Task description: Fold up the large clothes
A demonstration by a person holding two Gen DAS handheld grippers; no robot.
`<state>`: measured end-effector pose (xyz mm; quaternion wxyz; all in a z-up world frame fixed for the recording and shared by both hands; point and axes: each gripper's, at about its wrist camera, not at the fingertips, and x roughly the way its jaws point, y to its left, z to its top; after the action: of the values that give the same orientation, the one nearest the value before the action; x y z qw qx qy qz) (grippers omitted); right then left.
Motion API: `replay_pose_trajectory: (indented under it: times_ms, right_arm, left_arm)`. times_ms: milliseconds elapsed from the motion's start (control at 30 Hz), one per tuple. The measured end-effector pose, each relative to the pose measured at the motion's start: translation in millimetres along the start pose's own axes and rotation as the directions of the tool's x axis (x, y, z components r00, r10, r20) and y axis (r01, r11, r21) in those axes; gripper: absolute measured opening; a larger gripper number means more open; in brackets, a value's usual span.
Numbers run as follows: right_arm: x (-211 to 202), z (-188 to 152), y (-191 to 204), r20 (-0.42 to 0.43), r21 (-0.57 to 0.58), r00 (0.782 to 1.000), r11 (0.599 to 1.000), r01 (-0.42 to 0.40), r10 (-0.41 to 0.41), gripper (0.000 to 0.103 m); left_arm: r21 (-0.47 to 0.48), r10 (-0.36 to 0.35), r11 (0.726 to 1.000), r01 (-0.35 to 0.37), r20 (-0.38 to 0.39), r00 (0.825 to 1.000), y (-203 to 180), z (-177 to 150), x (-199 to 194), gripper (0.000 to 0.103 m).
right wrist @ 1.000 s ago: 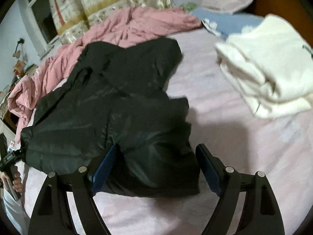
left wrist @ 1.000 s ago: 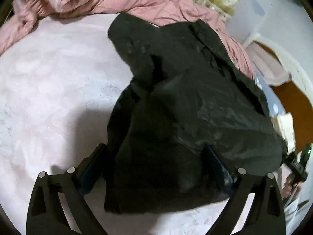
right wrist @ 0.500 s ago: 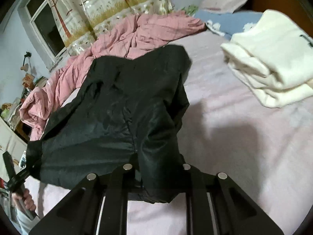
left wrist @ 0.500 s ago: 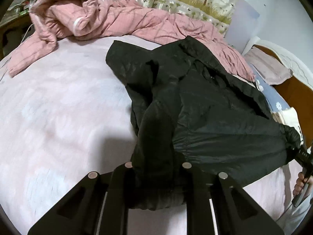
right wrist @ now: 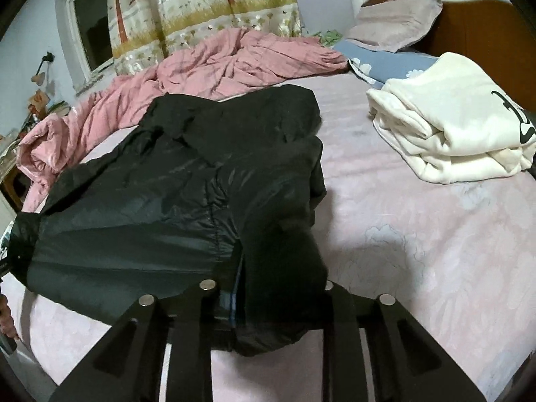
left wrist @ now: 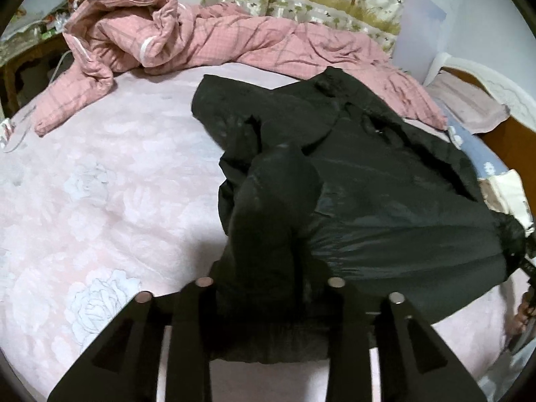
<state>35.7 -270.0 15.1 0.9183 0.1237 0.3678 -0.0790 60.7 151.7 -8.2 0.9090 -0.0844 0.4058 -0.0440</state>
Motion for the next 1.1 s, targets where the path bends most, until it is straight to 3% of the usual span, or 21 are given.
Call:
replay_pose_trajectory:
  times_ms: [133, 200, 233, 300, 433, 500, 567, 700, 767, 800, 867, 900, 933, 967, 1000, 1100]
  right_arm:
    - [-2, -1, 0, 0.016, -0.017, 1.0, 1.0, 0.016, -0.015, 0.031]
    - [-3, -1, 1, 0.022, -0.021, 0.999, 0.999, 0.035, -0.035, 0.035]
    - [-3, -1, 1, 0.026, -0.022, 0.999, 0.999, 0.045, -0.044, 0.04]
    - [-8, -1, 3, 0.05, -0.028, 0.994, 0.995, 0.094, -0.093, 0.053]
    - [-21, 0, 2, 0.128, -0.024, 0.98, 0.988, 0.154, -0.15, 0.072]
    - [-28, 0, -1, 0.153, -0.008, 0.98, 0.991, 0.131, -0.128, 0.082]
    - [-31, 0, -3, 0.152, 0.01, 0.985, 0.997, 0.079, -0.08, 0.088]
    - [-15, -2, -4, 0.062, 0.038, 0.998, 0.999, 0.001, -0.003, 0.088]
    - [0, -4, -6, 0.007, 0.057, 0.999, 0.997, -0.046, 0.045, 0.088]
    - [9, -6, -8, -0.016, 0.081, 0.998, 0.994, -0.067, 0.069, 0.088]
    - [21, -9, -14, -0.037, 0.139, 0.993, 0.985, -0.104, 0.11, 0.089]
    - [22, -10, -15, -0.035, 0.154, 0.991, 0.98, -0.124, 0.131, 0.082]
    - [22, -10, -14, -0.034, 0.156, 0.987, 0.977, -0.149, 0.156, 0.058]
    - [19, -10, -11, -0.032, 0.145, 0.981, 0.972, -0.183, 0.189, 0.045]
    - [13, -10, -9, -0.023, 0.131, 0.979, 0.971, -0.199, 0.203, 0.026]
    - [-15, -10, -8, 0.034, 0.123, 0.978, 0.97, -0.208, 0.205, 0.018]
  left_arm:
    - [0.034, 0.017, 0.999, -0.018, 0.014, 1.0, -3, -2, -1, 0.035]
    - [0.045, 0.035, 0.998, -0.036, 0.03, 0.999, -4, -3, -4, 0.041]
    - [0.047, 0.048, 0.998, -0.05, 0.038, 0.998, -4, -3, -6, 0.044]
    - [0.051, 0.065, 0.996, -0.069, 0.073, 0.995, -5, -4, -12, 0.063]
    - [0.071, 0.05, 0.996, -0.061, 0.147, 0.988, -9, -4, -29, 0.065]
    - [0.083, 0.05, 0.994, -0.066, 0.172, 0.984, -11, -4, -34, 0.085]
    - [0.08, 0.052, 0.995, -0.066, 0.169, 0.984, -12, -3, -34, 0.094]
    - [0.047, 0.027, 0.998, -0.031, 0.076, 0.997, -7, -5, -17, 0.094]
    - [0.015, -0.059, 0.998, 0.059, -0.004, 0.998, -3, -9, 0, 0.088]
    - [-0.01, -0.133, 0.991, 0.133, -0.044, 0.99, -2, -12, 9, 0.076]
    - [-0.042, -0.181, 0.983, 0.178, -0.083, 0.98, 0, -17, 22, 0.062]
    - [-0.037, -0.181, 0.983, 0.178, -0.073, 0.981, -1, -17, 21, 0.044]
    - [-0.032, -0.19, 0.982, 0.188, -0.067, 0.979, -3, -16, 18, 0.035]
    - [-0.038, -0.207, 0.978, 0.205, -0.059, 0.976, -4, -15, 13, 0.025]
    - [-0.043, -0.216, 0.976, 0.214, -0.048, 0.975, -4, -14, 7, 0.021]
    - [-0.016, -0.194, 0.981, 0.194, -0.009, 0.981, -7, -18, -17, 0.018]
